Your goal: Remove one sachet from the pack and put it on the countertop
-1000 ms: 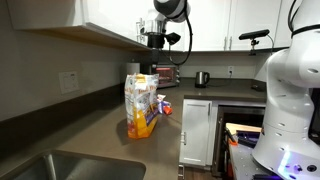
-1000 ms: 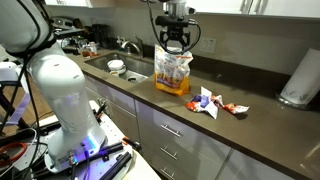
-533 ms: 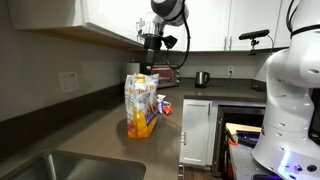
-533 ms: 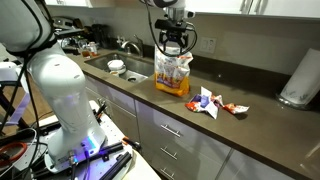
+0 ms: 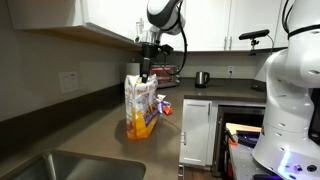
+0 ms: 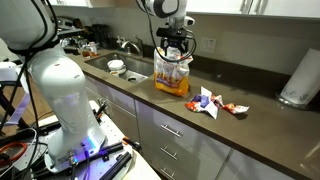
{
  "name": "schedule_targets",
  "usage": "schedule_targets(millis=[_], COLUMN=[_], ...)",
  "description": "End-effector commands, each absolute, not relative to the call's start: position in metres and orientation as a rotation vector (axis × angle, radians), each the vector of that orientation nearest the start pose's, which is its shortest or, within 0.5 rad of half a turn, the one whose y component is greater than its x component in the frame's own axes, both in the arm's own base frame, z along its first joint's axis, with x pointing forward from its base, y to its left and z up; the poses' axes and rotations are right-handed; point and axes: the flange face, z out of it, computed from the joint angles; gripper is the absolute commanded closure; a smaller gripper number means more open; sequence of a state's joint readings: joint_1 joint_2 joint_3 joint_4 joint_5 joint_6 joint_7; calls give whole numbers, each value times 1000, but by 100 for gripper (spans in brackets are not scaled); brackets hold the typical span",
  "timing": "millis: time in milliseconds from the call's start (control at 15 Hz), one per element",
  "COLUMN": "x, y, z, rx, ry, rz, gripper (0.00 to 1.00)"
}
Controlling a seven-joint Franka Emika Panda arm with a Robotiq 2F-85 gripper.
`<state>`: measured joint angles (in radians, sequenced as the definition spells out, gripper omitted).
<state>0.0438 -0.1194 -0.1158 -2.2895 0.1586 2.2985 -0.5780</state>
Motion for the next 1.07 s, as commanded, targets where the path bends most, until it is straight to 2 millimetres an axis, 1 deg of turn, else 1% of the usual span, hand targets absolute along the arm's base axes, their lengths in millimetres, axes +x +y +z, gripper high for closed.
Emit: schedule_targets(millis=[0, 267, 467, 1000], x=[513, 516, 519, 517], y=[-34, -32, -31, -33], z=[425, 431, 431, 449], rx=[-2976, -2979, -2988, -3008], ry=[-638, -643, -640, -645], rz=[-314, -345, -362, -378], gripper=[0, 0, 0, 0])
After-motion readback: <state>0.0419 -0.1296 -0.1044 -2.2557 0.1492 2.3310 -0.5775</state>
